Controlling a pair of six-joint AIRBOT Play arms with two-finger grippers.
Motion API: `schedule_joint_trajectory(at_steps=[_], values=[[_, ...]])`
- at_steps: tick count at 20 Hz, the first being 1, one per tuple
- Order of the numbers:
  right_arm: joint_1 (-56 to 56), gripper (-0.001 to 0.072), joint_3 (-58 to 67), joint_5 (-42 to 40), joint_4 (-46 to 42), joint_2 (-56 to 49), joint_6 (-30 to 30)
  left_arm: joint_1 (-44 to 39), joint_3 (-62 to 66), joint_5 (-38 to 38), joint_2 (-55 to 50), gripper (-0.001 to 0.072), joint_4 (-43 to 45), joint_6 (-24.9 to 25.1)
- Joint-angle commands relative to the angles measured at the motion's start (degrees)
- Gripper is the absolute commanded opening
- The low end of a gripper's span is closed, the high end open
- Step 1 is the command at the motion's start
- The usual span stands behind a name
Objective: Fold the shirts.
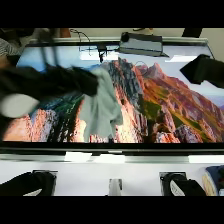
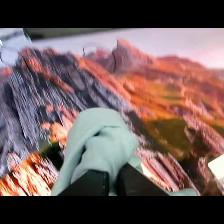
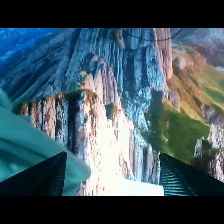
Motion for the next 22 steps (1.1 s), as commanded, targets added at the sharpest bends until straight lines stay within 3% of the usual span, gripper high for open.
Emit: schedule_joint_trajectory(at_steps=[1,2,3,5,7,8,10,12,18,22], values=[[-0.04,0.0587,-1.70,6.40,-0.22,0.26,1.33,-3.13,-14.32,4.59,-6.49,0.0144,-6.71,-7.82],[-0.04,0.0587,-2.95,6.56,-0.20,-0.42,1.33,-2.73,-14.67,2.29,-8.94,0.0429,-11.02,-7.78],[-0.04,0.0587,-4.17,6.64,-0.17,-1.22,1.36,-1.88,-13.66,-1.53,-10.08,0.0527,-14.93,-6.95],[-0.04,0.0588,-6.58,7.23,-0.13,-3.54,1.75,0.44,-9.75,-8.87,-9.44,0.0536,-16.96,-1.99],[-0.02,0.0588,-10.12,6.45,0.83,-5.79,1.75,4.13,-4.55,-18.38,-7.15,0.0562,-11.21,3.10],[-0.02,0.0588,-12.31,5.75,1.53,-6.86,1.73,6.43,-3.30,-22.38,-5.92,0.0694,-7.74,4.48],[-0.02,0.0587,-16.85,3.85,2.73,-8.83,1.70,12.50,-4.04,-28.94,-4.17,0.0720,-6.38,8.15],[-0.02,0.0587,-21.44,1.31,5.38,-10.38,1.62,17.88,-8.70,-30.01,-4.09,0.0720,-9.99,8.98],[-0.02,0.0586,-31.34,-5.33,10.58,-11.37,0.66,20.57,-32.76,-7.74,-5.44,0.0720,-33.83,8.92],[-0.02,0.0611,-31.98,-5.86,11.61,-13.18,-1.36,20.52,-36.89,1.88,-11.34,0.0720,-44.65,12.92]])
